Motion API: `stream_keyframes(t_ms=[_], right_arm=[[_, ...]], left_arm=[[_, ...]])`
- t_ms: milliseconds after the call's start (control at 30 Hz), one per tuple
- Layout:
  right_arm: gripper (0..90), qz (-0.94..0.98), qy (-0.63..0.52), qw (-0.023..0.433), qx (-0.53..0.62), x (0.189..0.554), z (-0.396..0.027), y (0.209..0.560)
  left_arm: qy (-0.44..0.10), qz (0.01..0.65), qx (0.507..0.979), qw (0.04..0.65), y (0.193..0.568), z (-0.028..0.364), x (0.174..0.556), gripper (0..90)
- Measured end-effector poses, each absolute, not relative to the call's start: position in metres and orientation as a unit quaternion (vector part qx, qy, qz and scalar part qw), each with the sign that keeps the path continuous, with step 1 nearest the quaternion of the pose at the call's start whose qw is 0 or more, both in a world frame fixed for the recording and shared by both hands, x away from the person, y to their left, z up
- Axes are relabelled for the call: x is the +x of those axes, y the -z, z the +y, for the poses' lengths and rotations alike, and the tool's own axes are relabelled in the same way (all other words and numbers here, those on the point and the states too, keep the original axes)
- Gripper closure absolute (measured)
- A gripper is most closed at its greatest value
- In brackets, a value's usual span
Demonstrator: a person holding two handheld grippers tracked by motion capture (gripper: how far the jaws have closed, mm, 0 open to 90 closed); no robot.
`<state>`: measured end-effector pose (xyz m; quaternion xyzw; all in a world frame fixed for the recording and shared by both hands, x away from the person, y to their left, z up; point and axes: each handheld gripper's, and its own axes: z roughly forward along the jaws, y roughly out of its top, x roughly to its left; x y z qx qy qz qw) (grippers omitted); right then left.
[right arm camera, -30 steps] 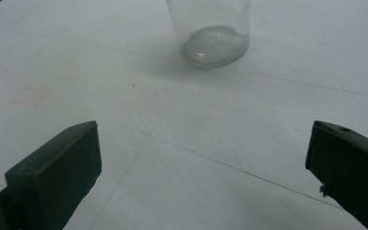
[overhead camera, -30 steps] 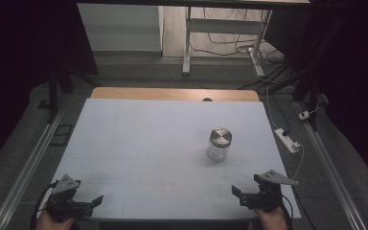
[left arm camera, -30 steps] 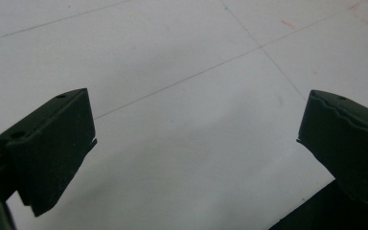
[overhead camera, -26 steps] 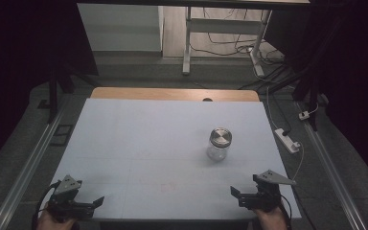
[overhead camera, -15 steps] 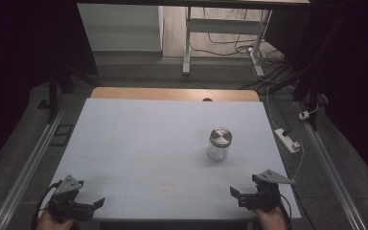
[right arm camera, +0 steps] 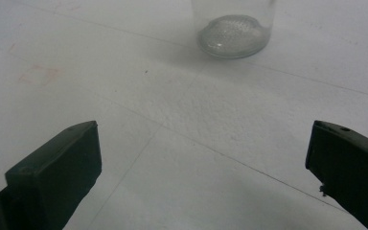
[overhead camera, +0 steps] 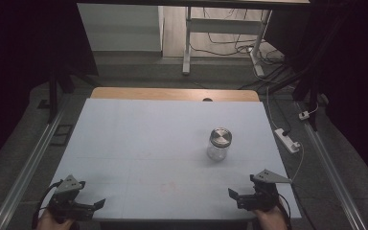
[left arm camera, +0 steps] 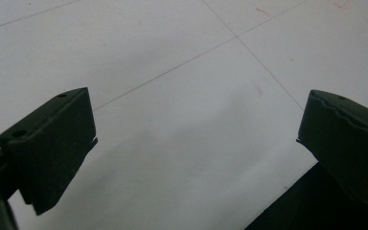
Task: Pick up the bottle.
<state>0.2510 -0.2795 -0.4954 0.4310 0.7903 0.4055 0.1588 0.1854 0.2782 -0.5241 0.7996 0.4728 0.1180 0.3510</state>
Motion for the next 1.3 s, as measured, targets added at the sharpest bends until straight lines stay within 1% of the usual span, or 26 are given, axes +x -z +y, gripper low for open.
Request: stream_keyframes(t_ms=[167,533,700,867,1033,1300], right_arm=[[0.0,0.797,-0.41,0.164,0.411,0.251,-0.274,0.49],[0.0,0.791,-0.419,0.151,0.419,0.26,-0.271,0.485],[0.0,0.79,-0.424,0.163,0.412,0.267,-0.269,0.48],[0.0,0.791,-0.422,0.172,0.409,0.278,-0.264,0.48],[0.0,0.793,-0.419,0.166,0.411,0.289,-0.26,0.486],[0.0,0.797,-0.412,0.176,0.406,0.305,-0.252,0.482]], left_arm=[[-0.114,0.474,0.797,0.357,0.524,0.28,0.185,0.0],[-0.106,0.475,0.794,0.365,0.524,0.282,0.186,0.0],[-0.101,0.477,0.791,0.368,0.525,0.284,0.186,0.0],[-0.096,0.476,0.793,0.368,0.525,0.284,0.187,0.0],[-0.096,0.471,0.796,0.366,0.525,0.283,0.187,0.0],[-0.093,0.473,0.795,0.367,0.525,0.284,0.188,0.0]])
